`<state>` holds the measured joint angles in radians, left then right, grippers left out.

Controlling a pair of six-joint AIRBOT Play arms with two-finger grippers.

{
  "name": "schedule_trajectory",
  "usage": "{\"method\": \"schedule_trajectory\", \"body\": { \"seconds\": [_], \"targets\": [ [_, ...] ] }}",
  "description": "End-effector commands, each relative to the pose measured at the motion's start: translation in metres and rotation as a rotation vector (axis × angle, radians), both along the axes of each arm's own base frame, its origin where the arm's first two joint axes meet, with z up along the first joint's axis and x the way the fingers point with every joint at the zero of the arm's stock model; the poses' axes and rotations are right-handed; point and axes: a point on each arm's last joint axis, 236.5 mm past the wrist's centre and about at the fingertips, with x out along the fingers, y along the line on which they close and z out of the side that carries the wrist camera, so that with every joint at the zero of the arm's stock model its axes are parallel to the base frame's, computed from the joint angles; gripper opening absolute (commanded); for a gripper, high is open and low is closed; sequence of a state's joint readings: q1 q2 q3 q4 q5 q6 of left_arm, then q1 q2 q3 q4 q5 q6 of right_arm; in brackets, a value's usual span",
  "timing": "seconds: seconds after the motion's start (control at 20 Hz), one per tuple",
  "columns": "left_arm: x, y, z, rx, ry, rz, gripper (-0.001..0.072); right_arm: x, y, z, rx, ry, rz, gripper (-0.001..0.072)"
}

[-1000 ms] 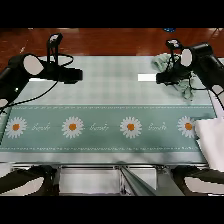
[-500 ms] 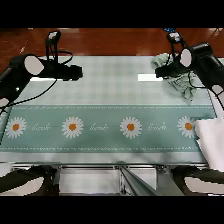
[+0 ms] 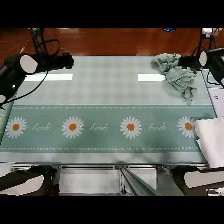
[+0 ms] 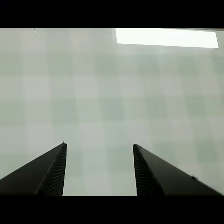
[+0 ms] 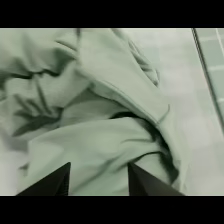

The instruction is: Fold the shirts.

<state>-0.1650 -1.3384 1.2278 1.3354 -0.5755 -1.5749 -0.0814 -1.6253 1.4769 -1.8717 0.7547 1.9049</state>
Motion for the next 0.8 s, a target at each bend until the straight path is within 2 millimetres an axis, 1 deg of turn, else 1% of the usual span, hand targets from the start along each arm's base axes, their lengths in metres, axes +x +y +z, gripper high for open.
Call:
{"method": "schedule_trajectory", "body": {
  "seconds": [0.0,0.15,0.2,0.3,0.35,0.4,0.45,0.5,0.55,0.6,0.65,0.7,0.75],
  "targets": [
    [0.006,0.013,0.001,0.002,-0.012,0.027,0.0508,0.002,-0.033,-0.052,0.143,0.070,-0.094,0.0415],
    [0.006,0.010,-0.009,0.005,0.008,0.022,0.0508,0.002,-0.028,-0.097,0.185,0.170,-0.082,0.0415],
    [0.006,0.010,-0.014,0.006,0.020,0.022,0.0507,0.001,-0.021,-0.110,0.210,0.199,-0.076,0.0415],
    [0.001,0.009,-0.025,0.009,0.066,0.014,0.0507,-0.002,-0.005,-0.130,0.286,0.247,-0.072,0.0413],
    [-0.006,0.006,-0.033,0.002,0.109,0.006,0.0507,-0.004,0.000,-0.136,0.307,0.265,-0.069,0.0399],
    [-0.013,0.004,-0.039,0.000,0.151,-0.004,0.0507,-0.007,0.005,-0.138,0.324,0.279,-0.060,0.0291],
    [-0.022,0.004,-0.044,0.006,0.189,-0.015,0.0505,-0.007,0.009,-0.135,0.338,0.284,-0.043,0.0122],
    [-0.026,0.006,-0.043,0.010,0.205,-0.019,0.0504,-0.006,0.014,-0.126,0.344,0.286,-0.015,0.0028],
    [-0.028,0.011,-0.034,0.022,0.201,-0.025,0.0504,-0.002,0.016,-0.110,0.339,0.277,0.021,0.0028],
    [-0.027,0.019,-0.017,0.020,0.189,-0.015,0.0501,0.003,0.017,-0.088,0.324,0.252,0.052,0.0028],
    [-0.028,0.029,0.005,0.016,0.171,-0.004,0.0481,0.009,0.017,-0.060,0.306,0.216,0.080,0.0028],
    [-0.031,0.038,0.029,0.015,0.150,0.006,0.0450,0.016,0.017,-0.025,0.287,0.159,0.108,0.0028],
    [-0.037,0.049,0.056,0.015,0.125,0.018,0.0450,0.021,0.018,0.012,0.270,0.092,0.130,0.0028]
  ]
}}
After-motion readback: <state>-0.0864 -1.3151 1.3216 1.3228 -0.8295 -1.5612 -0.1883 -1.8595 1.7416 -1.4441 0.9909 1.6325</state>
